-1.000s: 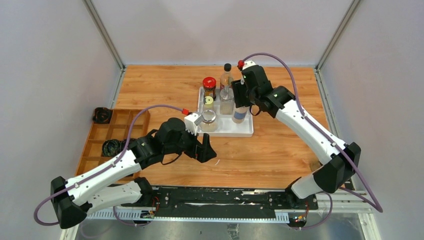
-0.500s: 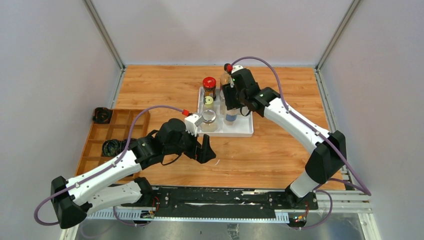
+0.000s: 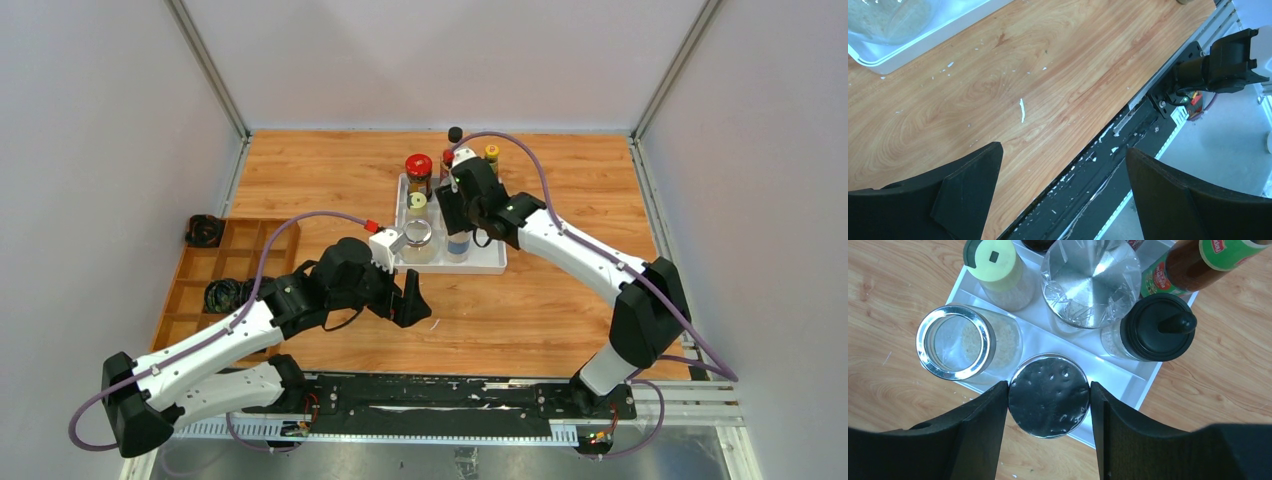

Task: Organize the condiment bottles
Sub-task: Place the bottle in the storage box.

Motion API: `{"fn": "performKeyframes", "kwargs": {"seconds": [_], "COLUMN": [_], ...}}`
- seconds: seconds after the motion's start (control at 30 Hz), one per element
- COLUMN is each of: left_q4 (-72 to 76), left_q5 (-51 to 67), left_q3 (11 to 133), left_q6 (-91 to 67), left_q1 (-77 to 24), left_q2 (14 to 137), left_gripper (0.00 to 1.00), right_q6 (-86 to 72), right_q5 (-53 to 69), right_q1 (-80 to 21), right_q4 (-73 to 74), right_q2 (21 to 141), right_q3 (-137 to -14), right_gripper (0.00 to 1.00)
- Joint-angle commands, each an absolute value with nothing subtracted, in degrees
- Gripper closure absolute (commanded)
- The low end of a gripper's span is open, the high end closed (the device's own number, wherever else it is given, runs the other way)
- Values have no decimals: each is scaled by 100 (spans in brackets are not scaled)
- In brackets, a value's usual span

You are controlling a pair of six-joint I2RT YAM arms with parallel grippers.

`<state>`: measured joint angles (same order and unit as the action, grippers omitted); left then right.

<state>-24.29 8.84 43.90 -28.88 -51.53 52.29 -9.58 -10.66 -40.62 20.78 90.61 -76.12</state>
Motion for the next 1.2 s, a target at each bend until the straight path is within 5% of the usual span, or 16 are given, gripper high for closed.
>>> {"fn": "performKeyframes", "kwargs": {"seconds": [0.0,0.4,0.7,1.17], "left_q4": [-2462,-2433,-2406,-2498], "left_q5": [872,875,914,854], "left_q3": [4315,4315,4349,4427], "left_q6": [-2786,-2785,-2803,-2812], "left_q1": [-5194,-5194,-5194,-5193], "left_q2": [5221,5311,5387,5361], "left_gripper": [0,0,0,0], "right_q6": [-901,-870,-903,-767], "right_q5": [-1231,-1299,-1441,-1746], "right_q1": [-4199,-4292,-4327,-4322], "right_q4": [1473,1280,1347,1879], "right_q2": [9062,9111,9028,8109], "right_q3": [-7452,-7214,-7133,-7119], "right_gripper": [41,39,22,19]}}
